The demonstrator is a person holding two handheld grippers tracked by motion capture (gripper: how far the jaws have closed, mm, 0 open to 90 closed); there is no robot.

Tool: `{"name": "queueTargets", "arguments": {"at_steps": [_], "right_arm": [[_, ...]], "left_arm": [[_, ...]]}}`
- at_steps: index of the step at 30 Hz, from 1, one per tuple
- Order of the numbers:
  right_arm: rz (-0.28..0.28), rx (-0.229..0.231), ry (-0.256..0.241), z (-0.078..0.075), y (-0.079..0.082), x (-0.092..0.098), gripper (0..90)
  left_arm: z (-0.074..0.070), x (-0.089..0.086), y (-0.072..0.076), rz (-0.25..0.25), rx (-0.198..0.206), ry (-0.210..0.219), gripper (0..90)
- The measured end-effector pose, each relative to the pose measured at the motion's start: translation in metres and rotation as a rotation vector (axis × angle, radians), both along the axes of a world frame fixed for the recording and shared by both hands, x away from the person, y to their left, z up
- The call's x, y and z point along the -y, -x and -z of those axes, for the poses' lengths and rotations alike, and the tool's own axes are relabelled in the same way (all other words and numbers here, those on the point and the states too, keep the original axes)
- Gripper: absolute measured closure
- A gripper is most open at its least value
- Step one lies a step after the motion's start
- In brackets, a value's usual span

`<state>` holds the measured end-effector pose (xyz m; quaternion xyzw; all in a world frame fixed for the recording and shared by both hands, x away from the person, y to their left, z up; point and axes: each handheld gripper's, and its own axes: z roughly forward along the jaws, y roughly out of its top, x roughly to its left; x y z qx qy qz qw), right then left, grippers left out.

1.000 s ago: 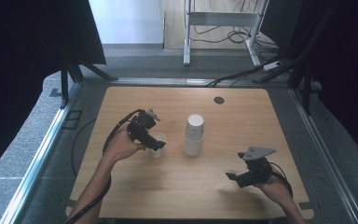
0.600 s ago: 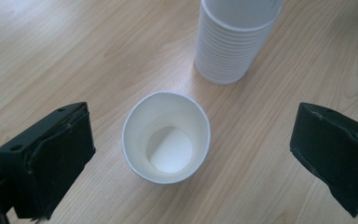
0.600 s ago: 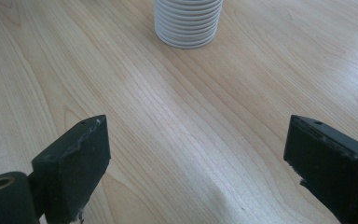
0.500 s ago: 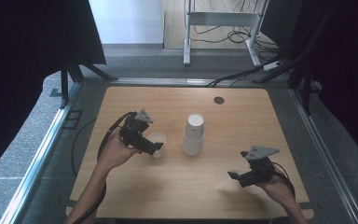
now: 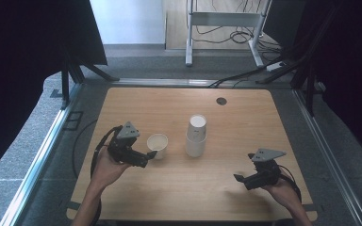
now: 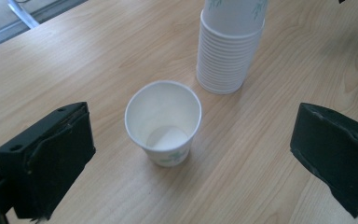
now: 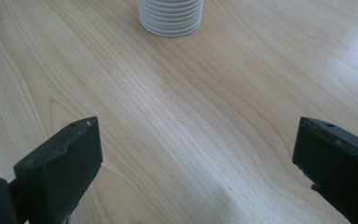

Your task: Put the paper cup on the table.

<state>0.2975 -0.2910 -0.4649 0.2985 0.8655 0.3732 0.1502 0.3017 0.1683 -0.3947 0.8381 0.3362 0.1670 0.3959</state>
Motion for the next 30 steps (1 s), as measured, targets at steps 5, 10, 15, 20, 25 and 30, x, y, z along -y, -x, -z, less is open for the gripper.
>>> {"name": "queueTargets", "arguments": {"at_steps": [5, 10, 15, 20, 25, 30], "right_arm": [[0.018, -0.008, -0.001, 0.005, 0.001, 0.004, 0.0], [0.038, -0.009, 0.020, 0.012, 0.001, 0.006, 0.0], [0.048, -0.019, 0.056, 0.022, -0.001, 0.004, 0.0], [0.064, -0.030, 0.069, 0.033, -0.003, 0.007, 0.0], [0.082, -0.046, 0.076, 0.042, -0.005, 0.011, 0.0], [0.090, -0.065, 0.072, 0.050, -0.007, 0.014, 0.0]], "left_arm": [[0.020, -0.008, 0.015, -0.035, 0.020, 0.031, 0.0], [0.046, -0.013, 0.030, -0.064, 0.026, 0.037, 0.0], [0.072, -0.012, 0.037, -0.078, 0.005, 0.031, 0.0], [0.102, -0.009, 0.039, -0.086, -0.050, 0.023, 0.0], [0.126, -0.004, 0.038, -0.099, -0.105, -0.049, 0.0], [0.127, 0.003, 0.037, -0.103, -0.106, -0.100, 0.0]]}}
